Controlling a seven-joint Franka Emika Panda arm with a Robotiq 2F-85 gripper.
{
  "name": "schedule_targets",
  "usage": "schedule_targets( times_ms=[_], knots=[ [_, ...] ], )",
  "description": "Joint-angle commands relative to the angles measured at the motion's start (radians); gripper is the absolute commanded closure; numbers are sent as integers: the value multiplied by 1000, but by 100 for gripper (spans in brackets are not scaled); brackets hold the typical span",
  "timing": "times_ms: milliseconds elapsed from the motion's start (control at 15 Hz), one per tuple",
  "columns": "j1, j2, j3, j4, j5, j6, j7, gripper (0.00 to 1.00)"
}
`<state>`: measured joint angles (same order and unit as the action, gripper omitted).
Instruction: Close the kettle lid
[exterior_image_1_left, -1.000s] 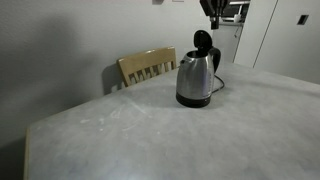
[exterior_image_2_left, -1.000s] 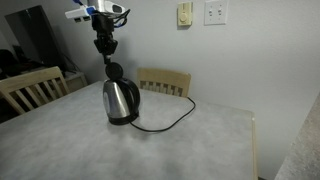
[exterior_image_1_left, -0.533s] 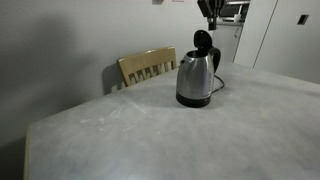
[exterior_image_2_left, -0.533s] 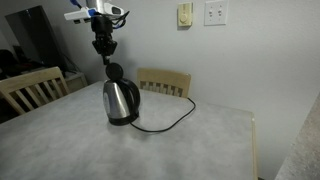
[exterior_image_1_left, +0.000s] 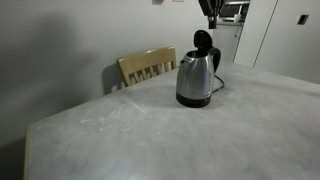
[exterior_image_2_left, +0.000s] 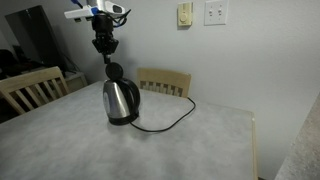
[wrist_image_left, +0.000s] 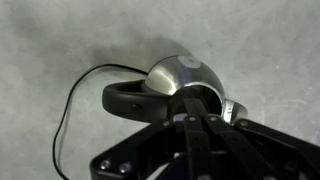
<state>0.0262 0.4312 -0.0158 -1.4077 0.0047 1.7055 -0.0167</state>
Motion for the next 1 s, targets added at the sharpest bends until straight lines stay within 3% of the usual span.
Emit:
schedule_targets(
  times_ms=[0, 400, 933],
  knots=[
    [-26, 48, 18, 76, 12, -63, -78, 100],
    [-47, 98, 28, 142, 44, -139, -178, 100],
    [-38, 160, 40, 210, 35, -193, -195, 100]
  ],
)
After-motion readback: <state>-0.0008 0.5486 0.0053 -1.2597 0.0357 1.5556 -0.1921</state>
